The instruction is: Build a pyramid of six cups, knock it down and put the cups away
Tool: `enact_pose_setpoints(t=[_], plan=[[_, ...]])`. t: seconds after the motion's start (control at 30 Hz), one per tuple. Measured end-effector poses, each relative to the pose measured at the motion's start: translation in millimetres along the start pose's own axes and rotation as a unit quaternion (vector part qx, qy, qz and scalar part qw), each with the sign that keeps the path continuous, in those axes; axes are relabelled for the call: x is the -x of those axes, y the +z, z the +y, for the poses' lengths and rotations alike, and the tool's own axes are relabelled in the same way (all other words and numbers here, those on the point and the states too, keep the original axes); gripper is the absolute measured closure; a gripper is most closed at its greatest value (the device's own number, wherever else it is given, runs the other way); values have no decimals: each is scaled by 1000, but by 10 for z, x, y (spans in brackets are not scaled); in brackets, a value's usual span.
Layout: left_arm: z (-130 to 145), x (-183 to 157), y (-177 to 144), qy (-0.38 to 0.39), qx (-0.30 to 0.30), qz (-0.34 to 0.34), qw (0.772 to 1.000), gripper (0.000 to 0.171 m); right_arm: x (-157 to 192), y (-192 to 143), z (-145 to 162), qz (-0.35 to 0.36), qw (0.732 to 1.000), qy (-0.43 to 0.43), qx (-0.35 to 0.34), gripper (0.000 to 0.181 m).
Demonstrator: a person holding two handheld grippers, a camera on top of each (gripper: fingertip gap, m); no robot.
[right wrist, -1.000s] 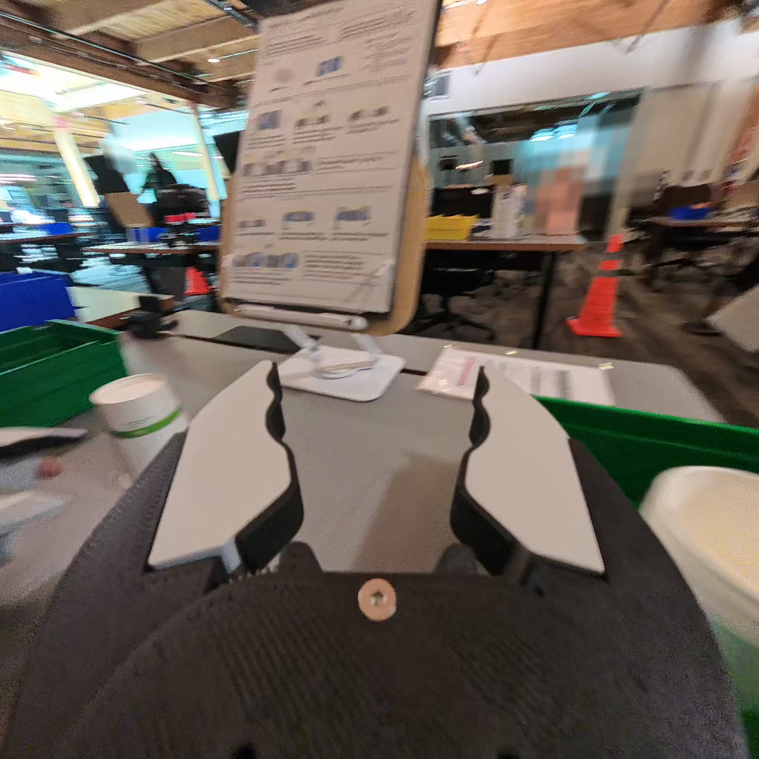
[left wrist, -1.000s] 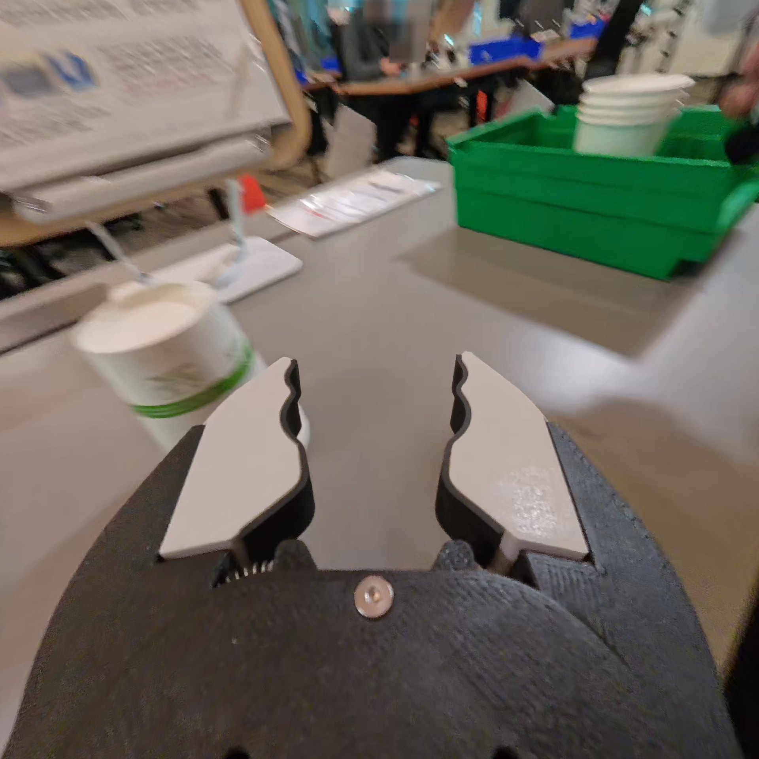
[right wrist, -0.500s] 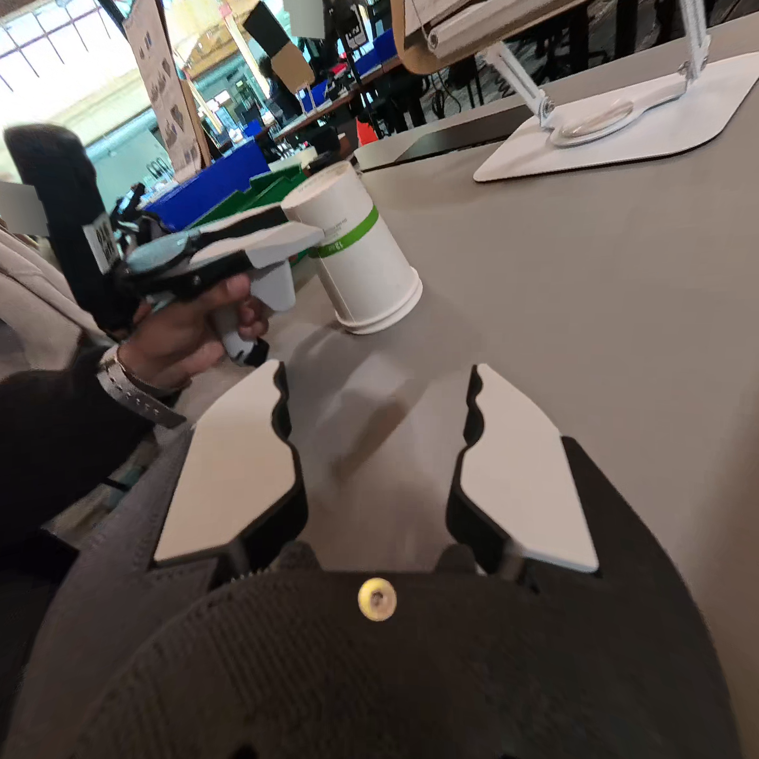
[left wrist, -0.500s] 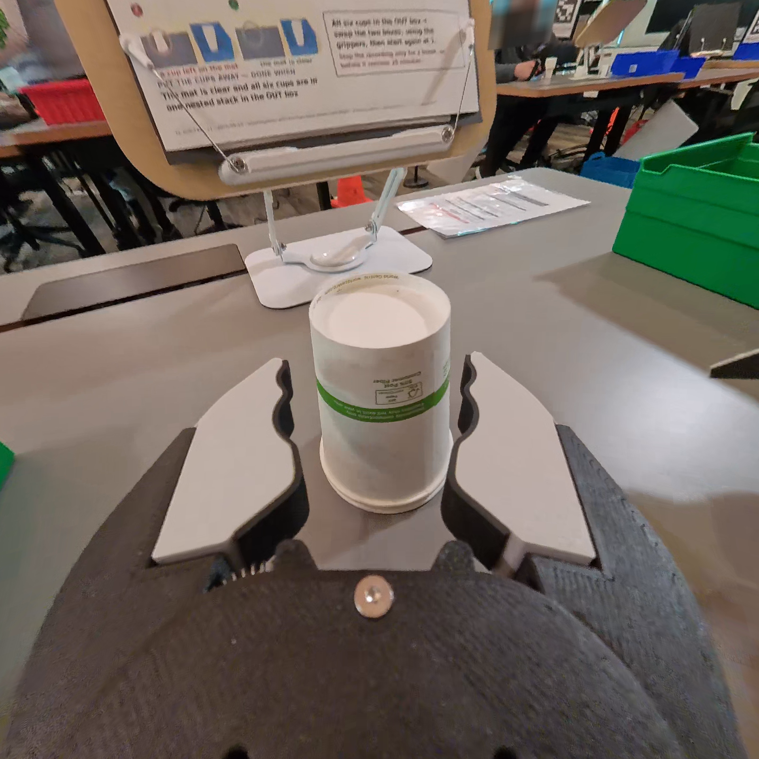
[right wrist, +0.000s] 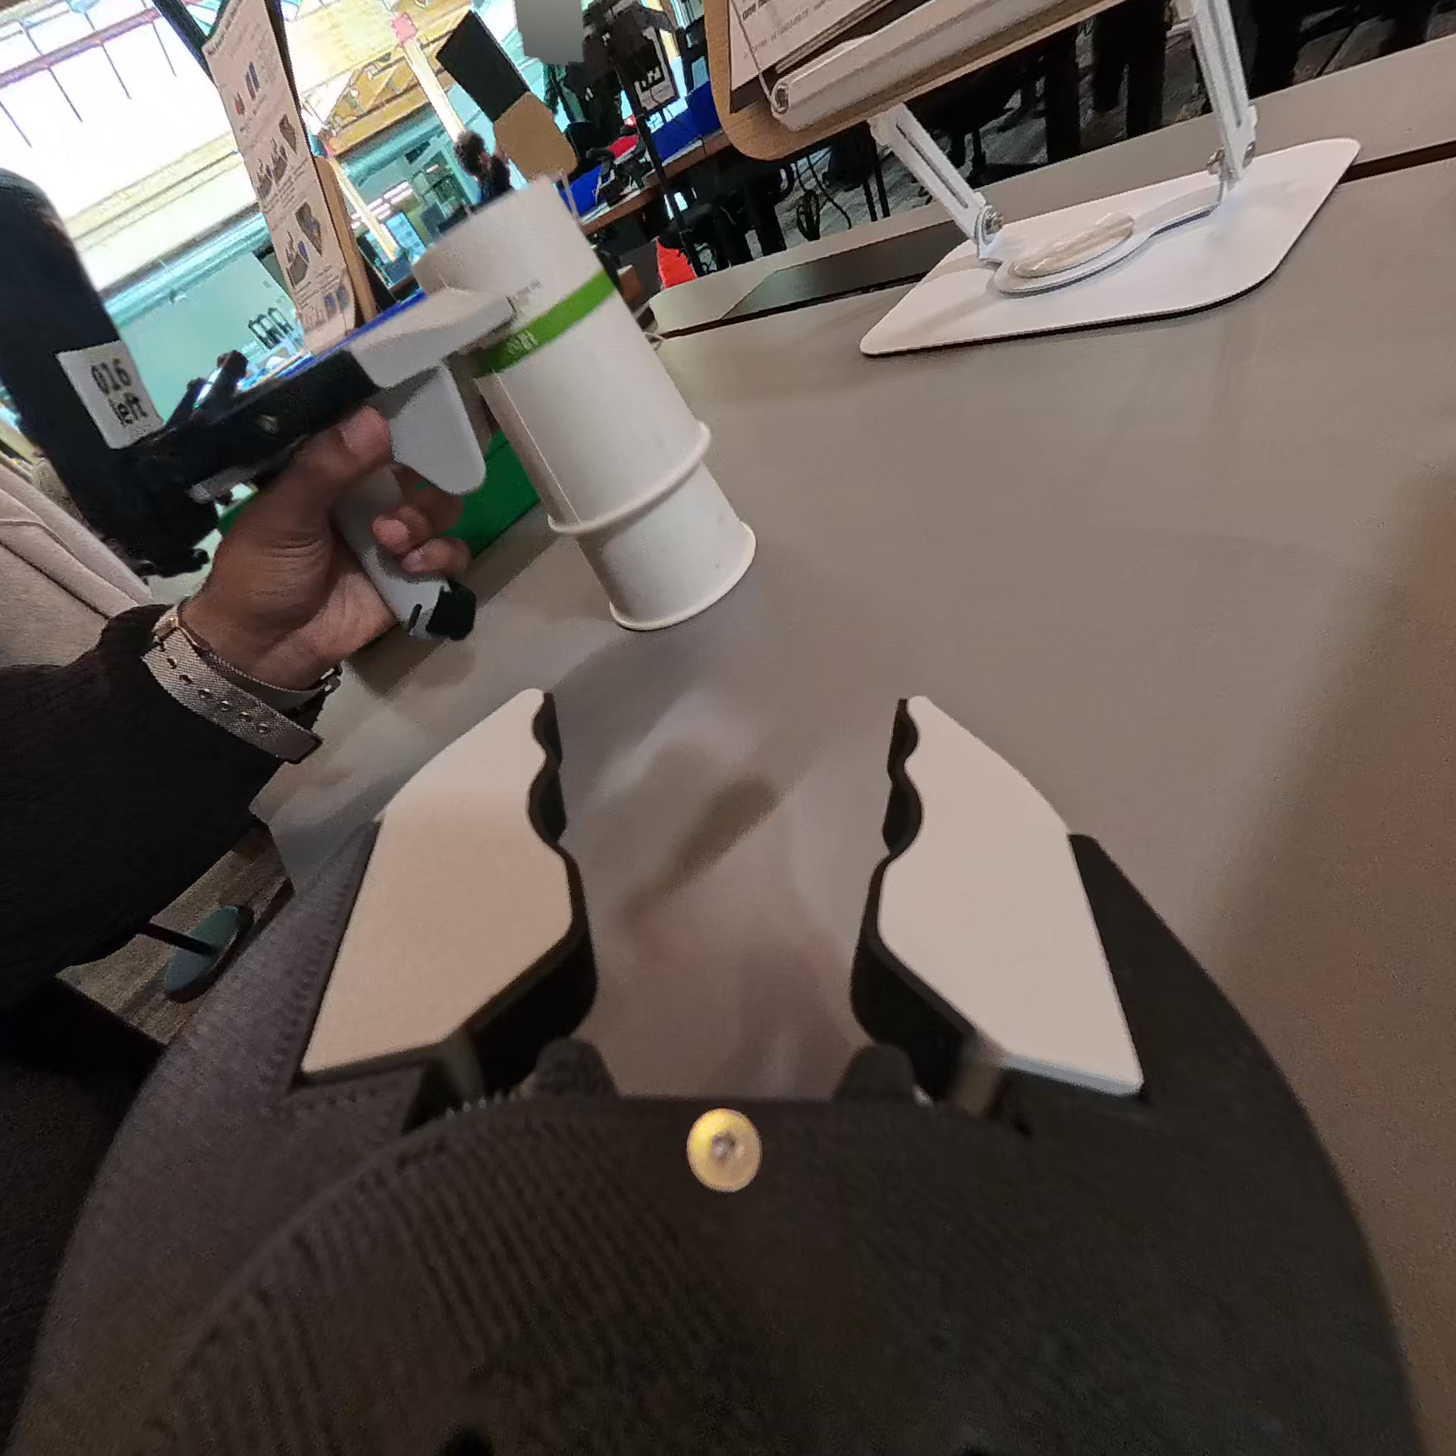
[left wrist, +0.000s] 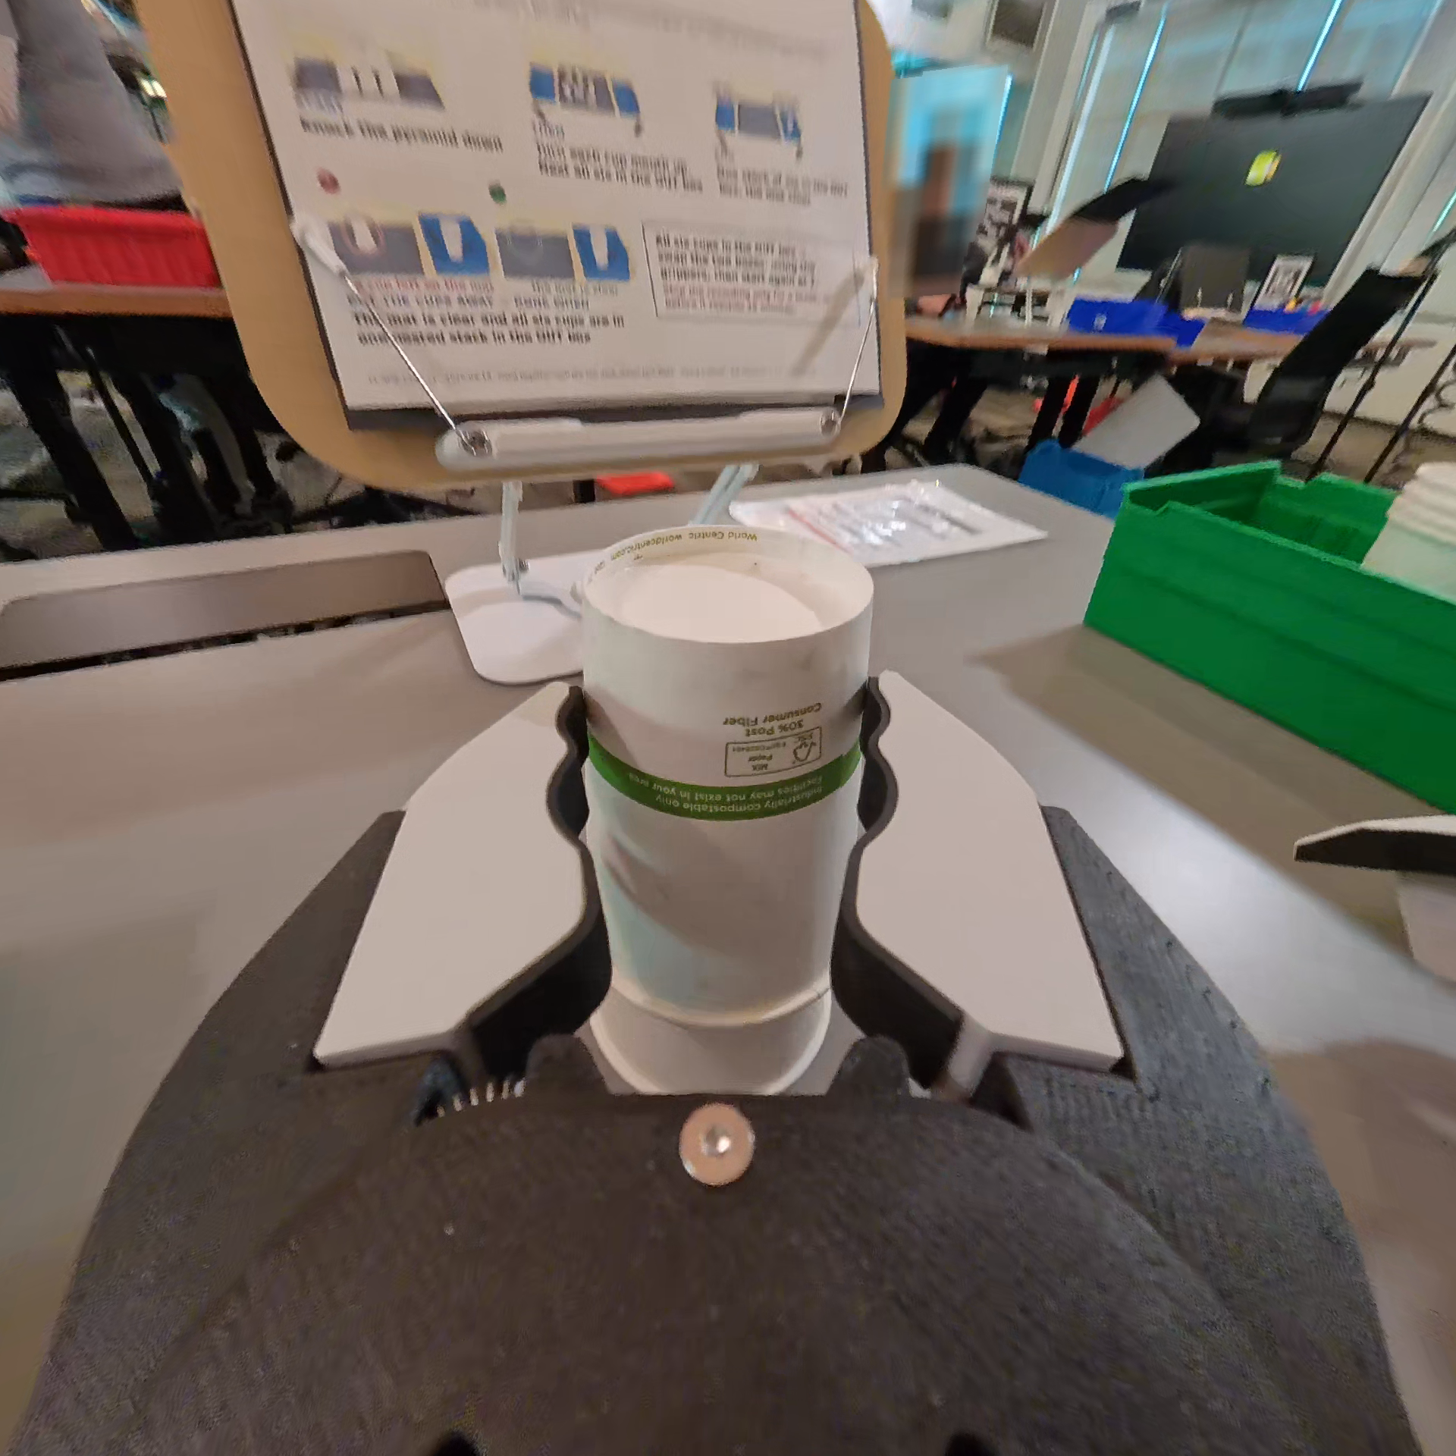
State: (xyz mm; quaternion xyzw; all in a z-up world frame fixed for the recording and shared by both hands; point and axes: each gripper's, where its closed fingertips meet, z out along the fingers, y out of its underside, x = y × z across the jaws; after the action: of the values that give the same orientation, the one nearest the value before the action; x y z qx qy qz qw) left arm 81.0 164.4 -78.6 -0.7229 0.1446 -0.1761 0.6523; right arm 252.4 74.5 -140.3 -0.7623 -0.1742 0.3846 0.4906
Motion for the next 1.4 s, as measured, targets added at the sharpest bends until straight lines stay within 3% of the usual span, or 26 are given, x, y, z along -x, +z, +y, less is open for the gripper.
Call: enact_pose_setpoints(t=[0.13,0.23,0.37,0.47,0.63,0.73,0.8,0.9,1.0,1.07,1.13,1.2,1.3,1.4], plan=[[-341,-65,-163,-18,-87,20,996,103,24,15,13,-7,1000,-4,5,101],[-693,-176,-372,-79,-167,59,981,103,72,26,3,-16,1000,-8,2,101],[-958,-476,-568,-177,-193,152,953,104,180,35,-64,-37,999,-18,-14,100],[-964,-769,-619,-274,-166,234,918,104,225,-19,-218,-33,997,-46,-50,100],[-639,-1267,-584,-414,-71,331,845,104,345,-296,-652,-15,973,-163,-164,110],[-427,-1507,-576,-406,-32,353,842,104,554,-409,-713,-25,941,-282,-187,132],[-354,-1632,-601,-394,-16,373,840,104,629,-448,-712,-2,915,-355,-192,166],[-321,-1678,-618,-376,-8,389,841,101,620,-493,-751,20,902,-385,-196,179],[-279,-1609,-596,-322,-9,386,864,103,413,-485,-793,33,934,-311,-175,181],[-212,-1492,-542,-246,-15,356,902,98,202,-468,-773,43,958,-248,-137,181],[-169,-1369,-506,-135,-33,316,939,94,3,-449,-691,48,976,-196,-84,180],[-79,-1323,-494,24,-41,277,960,91,-147,-453,-617,50,987,-146,-43,180],[175,-1384,-485,247,-33,234,940,88,-257,-454,-531,42,996,-80,-1,180],[414,-1540,-478,329,-18,231,915,87,-278,-389,-336,38,996,-51,59,180]])
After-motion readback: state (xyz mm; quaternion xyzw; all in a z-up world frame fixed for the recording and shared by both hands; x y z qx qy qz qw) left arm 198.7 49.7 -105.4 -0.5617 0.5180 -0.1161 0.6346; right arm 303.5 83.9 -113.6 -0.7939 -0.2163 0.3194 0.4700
